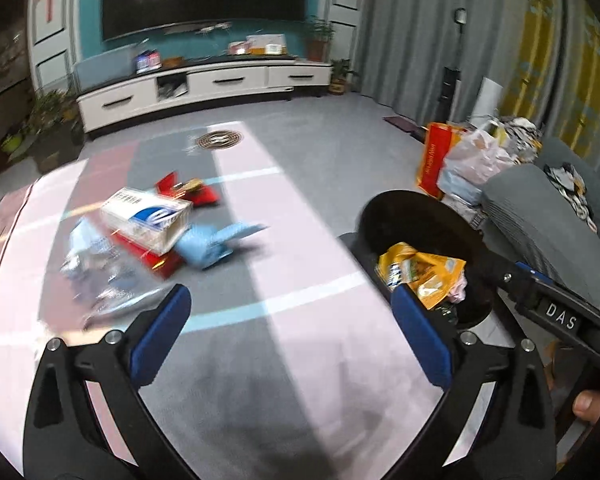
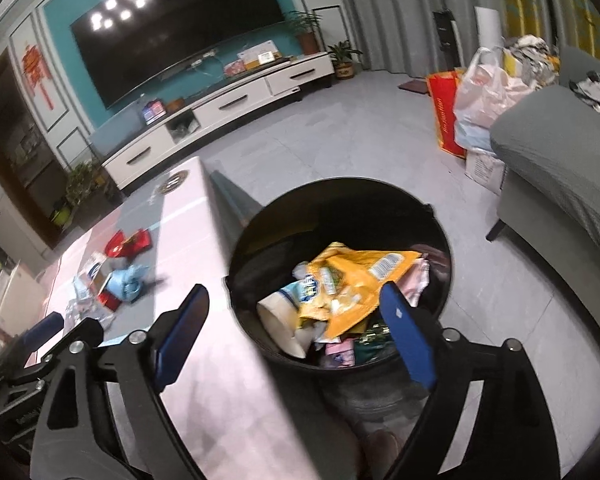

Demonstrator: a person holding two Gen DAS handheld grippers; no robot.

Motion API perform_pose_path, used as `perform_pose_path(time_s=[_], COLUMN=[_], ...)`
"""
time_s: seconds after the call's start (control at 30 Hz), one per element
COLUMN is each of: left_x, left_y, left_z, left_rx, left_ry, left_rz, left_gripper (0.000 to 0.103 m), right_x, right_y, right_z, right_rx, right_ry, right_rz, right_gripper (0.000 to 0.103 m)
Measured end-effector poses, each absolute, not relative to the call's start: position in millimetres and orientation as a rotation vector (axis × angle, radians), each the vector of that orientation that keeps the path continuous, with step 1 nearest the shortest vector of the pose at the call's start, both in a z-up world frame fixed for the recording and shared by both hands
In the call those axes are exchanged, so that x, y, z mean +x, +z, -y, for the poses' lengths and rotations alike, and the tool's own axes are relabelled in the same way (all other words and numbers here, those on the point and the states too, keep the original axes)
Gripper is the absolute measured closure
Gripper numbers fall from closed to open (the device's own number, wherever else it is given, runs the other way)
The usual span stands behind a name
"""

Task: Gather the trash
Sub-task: 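Move both tools back over the table toward the remaining trash, then grasp the white tissue with the left tool while the right tool grasps the clear plastic bag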

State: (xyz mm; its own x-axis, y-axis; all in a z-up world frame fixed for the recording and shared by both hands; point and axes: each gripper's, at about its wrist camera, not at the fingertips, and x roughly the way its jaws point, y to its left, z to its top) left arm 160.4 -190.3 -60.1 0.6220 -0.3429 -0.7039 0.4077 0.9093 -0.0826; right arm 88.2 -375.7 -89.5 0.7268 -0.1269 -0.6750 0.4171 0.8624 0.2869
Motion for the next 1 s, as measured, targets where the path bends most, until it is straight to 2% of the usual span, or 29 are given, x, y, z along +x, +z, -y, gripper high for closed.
perform_pose_path(time_s=[0.13, 0.43, 0.7, 0.83, 1.0], left_x=[159.1, 175.7, 199.3, 197.6, 199.6], left_y=[-58.6, -57.6, -95.2, -98.5, -105.0], left_z=[152.6, 39.5, -86.7, -92.5, -63.4], left_rx=[0.051, -0.035, -0.376, -0.344, -0.250], left_ry=[-0.381, -0.224, -0.070, -0.056, -0.110], left_rz=[-0.809, -0.820, -0.917, -0.906, -0.910], left_gripper=[0.003, 0.003, 0.003, 0.003, 0.003], right_x=[99.9, 133.9, 159.2, 166.7, 176.7], right_y=[-89.7, -92.1, -104.8, -108.3, -113.1], right_z=[349.9, 280.1, 251.0, 246.8, 229.3], right_rx=[0.393, 0.292, 0.256, 0.267, 0.274], right_ry=[-0.280, -0.155, -0.137, -0.133, -0.077], right_rz=[-0.712, -0.741, -0.791, -0.801, -0.814], right_gripper=[0.011, 0.011, 0.011, 0.011, 0.011])
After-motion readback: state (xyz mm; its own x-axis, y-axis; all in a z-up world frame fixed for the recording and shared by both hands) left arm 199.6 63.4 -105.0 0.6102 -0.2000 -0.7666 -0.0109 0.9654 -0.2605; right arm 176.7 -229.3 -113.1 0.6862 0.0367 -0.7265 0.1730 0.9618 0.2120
